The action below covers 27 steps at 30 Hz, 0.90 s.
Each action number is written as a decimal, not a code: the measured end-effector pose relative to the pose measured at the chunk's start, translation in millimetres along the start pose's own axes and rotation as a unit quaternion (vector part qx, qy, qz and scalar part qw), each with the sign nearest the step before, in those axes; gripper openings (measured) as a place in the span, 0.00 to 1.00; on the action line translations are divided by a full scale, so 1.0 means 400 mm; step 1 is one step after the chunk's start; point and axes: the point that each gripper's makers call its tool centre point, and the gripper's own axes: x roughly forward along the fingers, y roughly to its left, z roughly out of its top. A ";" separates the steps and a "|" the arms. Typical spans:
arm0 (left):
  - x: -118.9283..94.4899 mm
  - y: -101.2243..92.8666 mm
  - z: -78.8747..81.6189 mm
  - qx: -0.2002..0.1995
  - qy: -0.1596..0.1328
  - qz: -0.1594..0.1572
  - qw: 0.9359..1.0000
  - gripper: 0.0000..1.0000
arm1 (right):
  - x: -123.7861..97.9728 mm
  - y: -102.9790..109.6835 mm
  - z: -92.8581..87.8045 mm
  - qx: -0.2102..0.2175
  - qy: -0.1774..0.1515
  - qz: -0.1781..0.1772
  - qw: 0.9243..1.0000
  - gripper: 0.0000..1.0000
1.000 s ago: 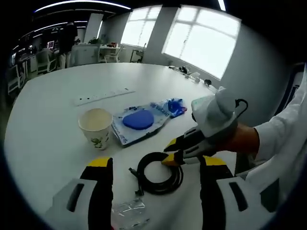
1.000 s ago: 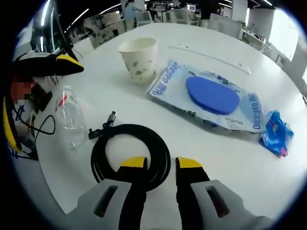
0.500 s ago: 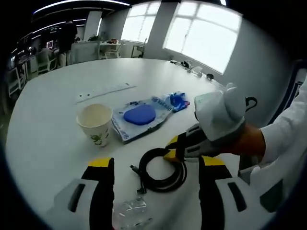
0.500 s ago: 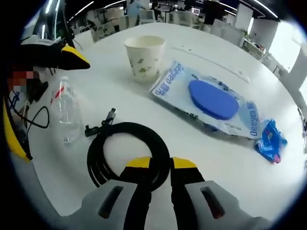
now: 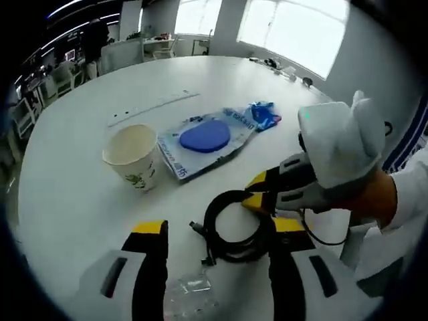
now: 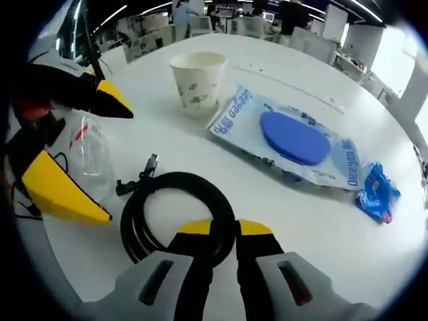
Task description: Arrange the tabletop items into an orderly group along one side of the table until the central work area is clear of visible clutter.
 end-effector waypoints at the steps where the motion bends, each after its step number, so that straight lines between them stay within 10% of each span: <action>1: 0.006 0.002 -0.024 -0.014 0.032 0.005 0.999 0.63 | 0.000 0.000 0.000 0.000 0.000 0.000 1.000 0.10; 27: 0.098 0.026 -0.104 -0.017 0.137 0.045 0.989 0.19 | 0.000 -0.002 0.001 0.003 -0.013 0.006 1.000 0.10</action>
